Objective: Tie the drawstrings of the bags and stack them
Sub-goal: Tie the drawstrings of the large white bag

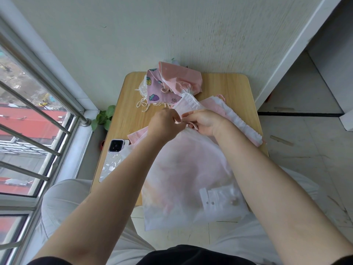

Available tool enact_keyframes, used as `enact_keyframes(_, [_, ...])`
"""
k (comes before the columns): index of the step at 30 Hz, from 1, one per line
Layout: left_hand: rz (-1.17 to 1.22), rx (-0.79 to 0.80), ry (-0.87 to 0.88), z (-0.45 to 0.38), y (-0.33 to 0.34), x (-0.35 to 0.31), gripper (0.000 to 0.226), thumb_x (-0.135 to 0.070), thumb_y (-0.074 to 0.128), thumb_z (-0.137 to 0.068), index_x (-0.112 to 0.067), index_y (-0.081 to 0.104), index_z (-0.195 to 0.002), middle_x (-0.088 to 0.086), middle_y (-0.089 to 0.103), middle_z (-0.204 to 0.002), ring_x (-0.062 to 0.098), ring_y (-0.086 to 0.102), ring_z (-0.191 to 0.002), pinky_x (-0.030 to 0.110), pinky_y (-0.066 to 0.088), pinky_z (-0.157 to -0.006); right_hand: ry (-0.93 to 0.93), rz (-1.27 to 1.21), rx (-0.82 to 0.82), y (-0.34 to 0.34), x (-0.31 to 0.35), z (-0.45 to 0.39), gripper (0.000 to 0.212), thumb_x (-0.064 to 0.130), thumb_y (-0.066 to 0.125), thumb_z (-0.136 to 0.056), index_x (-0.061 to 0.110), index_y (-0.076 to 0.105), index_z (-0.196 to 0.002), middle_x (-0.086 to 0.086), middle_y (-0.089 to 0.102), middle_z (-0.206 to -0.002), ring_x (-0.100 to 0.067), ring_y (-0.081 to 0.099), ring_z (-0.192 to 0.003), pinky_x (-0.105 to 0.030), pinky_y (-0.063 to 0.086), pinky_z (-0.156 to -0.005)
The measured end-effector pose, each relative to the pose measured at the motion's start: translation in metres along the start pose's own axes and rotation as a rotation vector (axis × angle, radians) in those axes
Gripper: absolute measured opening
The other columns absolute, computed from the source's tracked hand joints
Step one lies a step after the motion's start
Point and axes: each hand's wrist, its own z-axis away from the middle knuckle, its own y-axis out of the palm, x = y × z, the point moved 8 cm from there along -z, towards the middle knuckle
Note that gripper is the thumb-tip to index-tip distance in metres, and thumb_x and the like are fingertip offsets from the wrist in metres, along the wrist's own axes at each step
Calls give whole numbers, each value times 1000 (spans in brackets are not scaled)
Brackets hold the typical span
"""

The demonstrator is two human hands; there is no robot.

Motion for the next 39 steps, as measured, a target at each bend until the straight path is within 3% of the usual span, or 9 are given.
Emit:
enact_keyframes(5, [31,62,-84,-2,6,4,19,-31,76,-83,-13,75,-88,-5,61,-80,16,59,-79,29,48,-67,-11,18,-16,-3,0,3,14,-7,61,-89,6,61,-94,-9,61,-78,-9,58,-56,-16,46,-51])
enact_keyframes(10, [237,155,-206,-3,6,13,20,-34,77,-82,-14,74,-83,-8,61,-71,7,53,-63,19,41,-54,-70,142,-27,-9,2,5,21,-7,70,-81,6,67,-98,-11,65,-88,-19,58,-81,-29,51,-78])
enact_keyframes(15, [581,285,-424,5,15,22,11,-17,61,-91,-10,65,-83,1,51,-67,14,44,-59,23,36,-53,-225,382,-197,-14,16,11,22,4,75,-81,3,73,-103,-6,69,-89,-8,60,-72,-15,48,-65])
enact_keyframes(19, [698,305,-496,8,20,31,24,-14,50,-93,-12,49,-69,3,45,-64,18,40,-57,28,33,-57,-287,551,-263,-15,19,8,13,11,74,-83,8,76,-96,-1,71,-92,-10,64,-87,-21,47,-78])
enact_keyframes(26, [627,290,-435,9,16,44,27,-23,54,-96,-12,59,-72,3,50,-65,14,42,-57,25,37,-58,-329,761,-327,-19,19,6,15,14,69,-88,7,76,-99,-1,72,-101,-5,57,-87,-16,40,-74])
enact_keyframes(29, [659,315,-471,10,18,41,27,-16,44,-95,-13,45,-68,1,39,-63,15,35,-52,24,29,-51,-333,782,-373,-20,18,4,22,21,72,-87,0,73,-94,4,65,-79,-4,52,-67,-16,38,-58])
enact_keyframes(32, [574,271,-478,6,15,41,29,-21,43,-96,-13,48,-69,1,44,-65,15,38,-54,25,31,-52,-328,775,-408,-21,17,2,37,26,73,-86,-10,63,-88,-3,55,-75,-14,50,-69,-26,38,-62])
enact_keyframes(35, [411,200,-471,2,12,51,34,-26,47,-94,-14,44,-62,3,42,-64,18,36,-57,28,29,-54,-343,801,-446,-23,18,3,34,28,73,-86,6,52,-71,-4,50,-72,-15,46,-66,-27,35,-57])
enact_keyframes(39, [199,197,-444,4,12,64,44,-31,47,-95,-13,35,-56,2,32,-58,20,30,-54,29,22,-52,-344,849,-522,-34,21,5,29,23,70,-90,12,49,-73,4,50,-71,-7,44,-61,-21,31,-52])
